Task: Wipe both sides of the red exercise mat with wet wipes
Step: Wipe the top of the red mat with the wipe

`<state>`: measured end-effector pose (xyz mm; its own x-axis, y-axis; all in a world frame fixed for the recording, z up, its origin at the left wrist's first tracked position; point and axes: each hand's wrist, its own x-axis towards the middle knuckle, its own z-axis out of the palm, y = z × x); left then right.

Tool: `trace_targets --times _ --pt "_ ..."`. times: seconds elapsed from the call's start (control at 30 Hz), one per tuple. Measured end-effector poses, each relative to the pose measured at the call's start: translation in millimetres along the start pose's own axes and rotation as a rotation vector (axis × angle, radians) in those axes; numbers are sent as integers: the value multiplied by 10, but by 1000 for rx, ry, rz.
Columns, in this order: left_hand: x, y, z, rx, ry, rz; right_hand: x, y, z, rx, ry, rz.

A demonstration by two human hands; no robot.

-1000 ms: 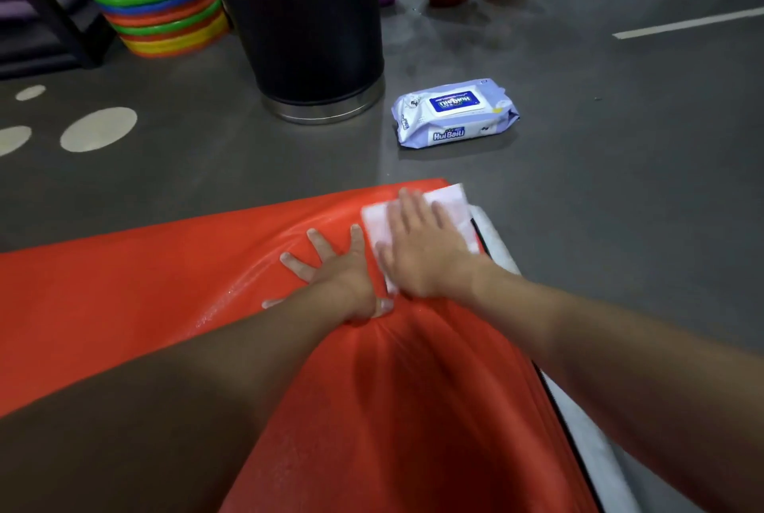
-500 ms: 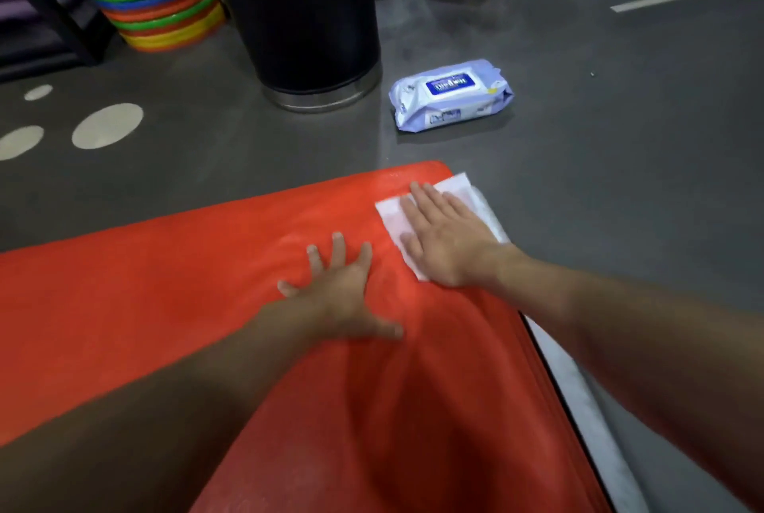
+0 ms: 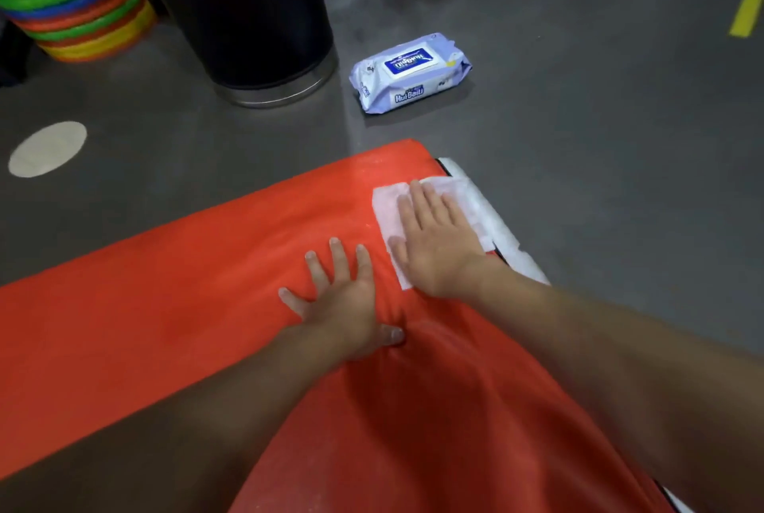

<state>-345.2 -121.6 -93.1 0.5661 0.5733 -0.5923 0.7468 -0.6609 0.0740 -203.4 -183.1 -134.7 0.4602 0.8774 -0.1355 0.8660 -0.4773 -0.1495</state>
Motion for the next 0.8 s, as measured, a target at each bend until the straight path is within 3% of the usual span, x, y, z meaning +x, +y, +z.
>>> trace_targets --times 0.13,0.3,0.37,0.5,0.67,0.8 --pt "10 -3 12 -10 -8 -2 -356 141 41 -99 -20 -328" --pt "8 -21 41 -9 2 1 -139 173 -48 -50 -21 40" --pt "17 -27 32 -11 8 10 -306 72 37 -33 -3 -17" --pt "12 -31 25 -18 6 14 -763 211 88 -109 -37 -329" --pt "-3 -21 31 -8 13 13 -636 255 -66 -91 -56 4" --pt "-56 -31 4 -22 20 30 -1077 86 52 -78 -77 -219"
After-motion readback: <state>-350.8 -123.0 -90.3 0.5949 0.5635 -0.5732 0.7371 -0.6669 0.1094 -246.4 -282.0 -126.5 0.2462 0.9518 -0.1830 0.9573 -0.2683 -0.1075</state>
